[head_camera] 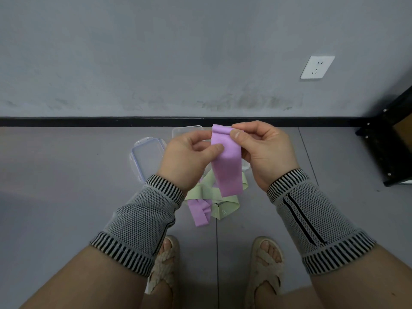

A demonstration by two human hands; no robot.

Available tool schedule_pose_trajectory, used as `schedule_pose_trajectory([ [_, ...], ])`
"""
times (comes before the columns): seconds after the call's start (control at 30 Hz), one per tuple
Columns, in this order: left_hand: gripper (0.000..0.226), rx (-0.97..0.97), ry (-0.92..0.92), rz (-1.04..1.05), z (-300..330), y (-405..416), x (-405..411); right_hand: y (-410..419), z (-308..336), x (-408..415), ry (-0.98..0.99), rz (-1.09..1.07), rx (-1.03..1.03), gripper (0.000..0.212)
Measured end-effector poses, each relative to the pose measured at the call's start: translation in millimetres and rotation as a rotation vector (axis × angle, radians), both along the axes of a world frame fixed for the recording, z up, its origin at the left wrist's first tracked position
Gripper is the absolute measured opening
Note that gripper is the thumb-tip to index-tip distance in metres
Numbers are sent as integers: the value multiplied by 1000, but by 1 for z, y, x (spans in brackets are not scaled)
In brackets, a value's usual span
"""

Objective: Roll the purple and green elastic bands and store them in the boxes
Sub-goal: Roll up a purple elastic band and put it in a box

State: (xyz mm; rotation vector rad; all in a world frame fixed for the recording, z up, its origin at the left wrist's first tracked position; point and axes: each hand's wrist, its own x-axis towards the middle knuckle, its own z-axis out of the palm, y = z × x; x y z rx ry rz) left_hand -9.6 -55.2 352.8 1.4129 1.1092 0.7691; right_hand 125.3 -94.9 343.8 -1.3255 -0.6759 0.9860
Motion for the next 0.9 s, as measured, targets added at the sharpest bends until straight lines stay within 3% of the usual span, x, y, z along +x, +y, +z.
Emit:
schedule_pose_trajectory([
  [0.33,18,81,83,1,-5,-1,4,0,0,-1,29,-8,-10,14],
  [0.9,11,-248,-122,-9,-6,11,-4,-3,4,-4,-134,24,-28,27],
])
